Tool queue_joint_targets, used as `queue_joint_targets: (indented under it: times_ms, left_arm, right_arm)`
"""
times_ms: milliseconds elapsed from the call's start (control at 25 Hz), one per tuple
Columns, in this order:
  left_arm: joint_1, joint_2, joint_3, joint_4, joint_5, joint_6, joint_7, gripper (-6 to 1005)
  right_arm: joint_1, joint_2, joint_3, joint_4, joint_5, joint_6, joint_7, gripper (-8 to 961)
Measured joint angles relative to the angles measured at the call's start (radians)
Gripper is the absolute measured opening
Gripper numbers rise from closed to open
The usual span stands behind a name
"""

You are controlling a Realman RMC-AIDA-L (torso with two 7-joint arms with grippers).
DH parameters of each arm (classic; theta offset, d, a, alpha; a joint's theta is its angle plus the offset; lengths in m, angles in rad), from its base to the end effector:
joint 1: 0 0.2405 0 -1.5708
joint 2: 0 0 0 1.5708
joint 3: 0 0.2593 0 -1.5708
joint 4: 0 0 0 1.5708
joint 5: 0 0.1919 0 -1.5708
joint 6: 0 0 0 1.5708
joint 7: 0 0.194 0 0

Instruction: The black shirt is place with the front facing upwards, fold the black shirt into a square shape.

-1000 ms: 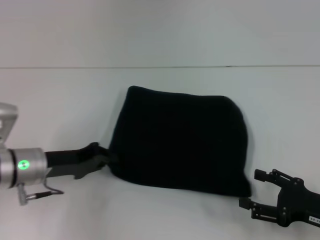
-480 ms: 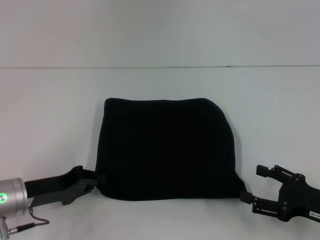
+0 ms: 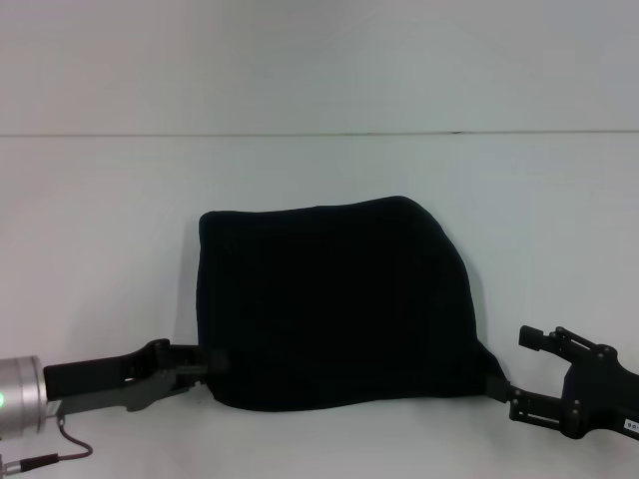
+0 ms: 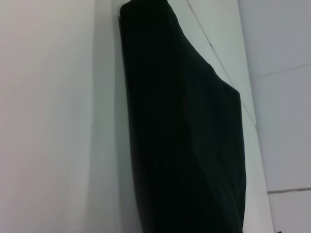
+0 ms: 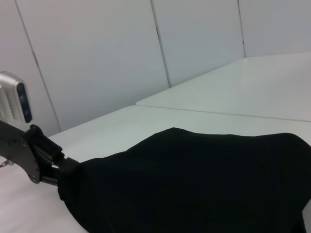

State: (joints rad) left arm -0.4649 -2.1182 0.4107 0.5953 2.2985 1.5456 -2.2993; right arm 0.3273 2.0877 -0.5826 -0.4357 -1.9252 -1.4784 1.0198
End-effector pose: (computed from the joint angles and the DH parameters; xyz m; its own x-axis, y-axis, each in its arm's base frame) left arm -0.2919 0.2965 -0.0635 -0.0975 0.9220 0.3747 0.9557 -0.0183 0.2938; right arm 0.3040 0.2791 -0.0621 0.7355 -0.3352 -0.5888 -0.5734 -0.7709 -0.2774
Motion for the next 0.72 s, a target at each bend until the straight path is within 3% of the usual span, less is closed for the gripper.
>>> queue_joint_targets:
  times_ms: [160,400,520,720]
  left_arm:
    - [0.019,0.003,-0.054,0.016,-0.002,0.011,0.028,278]
    - [0.033,0.037,-0.196,0.071,-0.003,0.113,0.241,438]
    - [0.032,0.042,-0.264,0.088,-0.014,0.217,0.518,509]
    - [0.066,0.006,-0.222,0.101,-0.008,0.242,1.014,657]
  right_arm:
    - [0.0,0.001,0.008,0.0,0.0,0.004,-0.004,946]
    - [-0.007,-0.001,0.082,-0.001,0.0,-0.028,-0.013,946]
    - [-0.006,0.002,0.127,-0.001,0.0,-0.042,-0.033,946]
    - [0.001,0.005,0.161,0.007,0.001,-0.03,-0.074,946]
